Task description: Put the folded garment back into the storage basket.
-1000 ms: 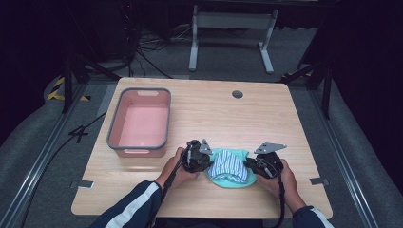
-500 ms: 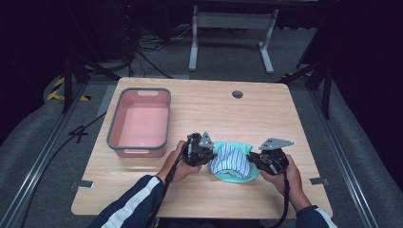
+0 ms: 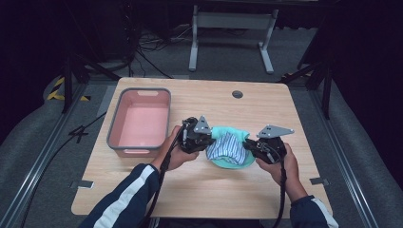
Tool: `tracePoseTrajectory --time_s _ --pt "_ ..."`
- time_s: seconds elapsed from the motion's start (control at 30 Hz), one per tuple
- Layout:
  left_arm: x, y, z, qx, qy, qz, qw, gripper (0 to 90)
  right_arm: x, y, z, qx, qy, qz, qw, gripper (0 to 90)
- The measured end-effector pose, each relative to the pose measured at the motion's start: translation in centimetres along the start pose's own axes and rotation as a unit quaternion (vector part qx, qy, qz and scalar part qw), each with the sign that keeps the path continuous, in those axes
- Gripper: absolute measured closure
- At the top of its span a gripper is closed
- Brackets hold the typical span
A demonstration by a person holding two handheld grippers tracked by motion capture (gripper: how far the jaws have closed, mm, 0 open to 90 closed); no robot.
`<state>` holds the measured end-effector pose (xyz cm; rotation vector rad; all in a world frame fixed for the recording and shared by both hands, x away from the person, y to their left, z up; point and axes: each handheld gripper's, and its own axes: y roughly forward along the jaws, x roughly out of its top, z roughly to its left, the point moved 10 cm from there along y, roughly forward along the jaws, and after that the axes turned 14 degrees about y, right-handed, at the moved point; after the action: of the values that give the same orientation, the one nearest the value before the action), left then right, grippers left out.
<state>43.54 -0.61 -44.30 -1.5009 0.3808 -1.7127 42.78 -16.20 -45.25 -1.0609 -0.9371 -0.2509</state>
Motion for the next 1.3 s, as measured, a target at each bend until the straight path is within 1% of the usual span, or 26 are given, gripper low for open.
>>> tracePoseTrajectory --time_s 0.07,0.13,0.17,0.2,0.27,0.33,0.4,0.43,0.47,0.5,0.7,0.87,0.9,0.97,1.0,1.03,1.1,1.17,1.3 --pt "-0.1 -0.5 0.4 0.004 -0.002 0.0 1.0 83.0 0.8 0.1 0.3 0.002 -0.003 -0.002 1.0 82.7" --pt "-0.2 -1.1 0.8 0.015 -0.001 0.003 0.9999 83.0 1.5 0.1 0.7 0.003 -0.004 -0.008 1.0 82.7" --pt "-0.2 -1.1 0.8 0.015 -0.001 0.003 0.9999 83.1 1.8 0.1 0.9 0.004 -0.007 -0.009 0.9999 82.7" --pt "-0.3 -1.8 1.3 0.019 -0.005 0.002 0.9998 83.0 2.2 0.1 1.1 0.006 -0.005 -0.011 0.9999 82.7" --pt "-0.3 -2.3 1.6 0.023 -0.007 0.0 0.9997 83.1 2.7 0.1 1.5 0.007 -0.008 -0.013 0.9999 82.6" --pt "-0.3 -3.1 2.0 0.029 -0.003 0.005 0.9996 83.0 3.3 0.1 1.9 0.01 -0.009 -0.017 0.9998 82.7" --pt "-0.4 -3.7 2.3 0.035 0.01 0.013 0.9992 83.1 3.8 0.2 2.2 0.011 -0.012 -0.019 0.9997 82.7" --pt "-0.4 -4.0 2.3 0.034 0.016 0.014 0.9992 83.3 4.1 0.3 2.4 0.013 -0.012 -0.021 0.9996 82.7" --pt "-0.4 -4.3 2.5 0.036 0.017 0.015 0.9991 83.3 4.4 0.3 2.6 0.013 -0.012 -0.022 0.9996 82.7" --pt "-0.5 -4.7 2.8 0.042 0.016 0.016 0.9989 83.3 4.7 0.4 2.8 0.013 -0.012 -0.024 0.9996 82.7" --pt "-1.7 -6.4 4.2 0.057 -0.001 0.019 0.9982 83.3 6.7 1.4 4.7 0.022 -0.024 -0.033 0.9989 82.6" --pt "-3.3 -8.1 5.3 0.071 -0.016 0.029 0.997 83.3 7.8 2.2 6.1 0.037 -0.02 -0.039 0.9984 82.7" --pt "-3.3 -8.1 5.3 0.071 -0.016 0.029 0.997 83.3 7.8 2.2 6.1 0.037 -0.02 -0.039 0.9984 82.7" --pt "-3.7 -8.9 5.7 0.077 -0.015 0.035 0.9963 83.3 8.2 2.7 6.8 0.04 -0.024 -0.038 0.9982 82.7" --pt "-3.9 -9.3 5.8 0.081 -0.015 0.036 0.9959 83.3 8.4 2.9 7.2 0.042 -0.026 -0.037 0.9981 82.7" --pt "-4.2 -9.8 6.1 0.085 -0.019 0.036 0.9956 83.3 8.9 3.3 7.9 0.044 -0.029 -0.041 0.9978 82.6" --pt "-4.5 -10.1 6.2 0.086 -0.02 0.038 0.9954 83.3 9.0 3.4 8.1 0.044 -0.03 -0.042 0.9977 82.7" --pt "-5.1 -10.6 6.4 0.089 -0.024 0.042 0.9948 83.3 9.4 3.9 8.9 0.047 -0.033 -0.041 0.9975 82.6" --pt "-5.9 -11.5 6.8 0.099 -0.037 0.036 0.9937 83.3 9.9 4.8 10.1 0.053 -0.044 -0.036 0.997 82.7"
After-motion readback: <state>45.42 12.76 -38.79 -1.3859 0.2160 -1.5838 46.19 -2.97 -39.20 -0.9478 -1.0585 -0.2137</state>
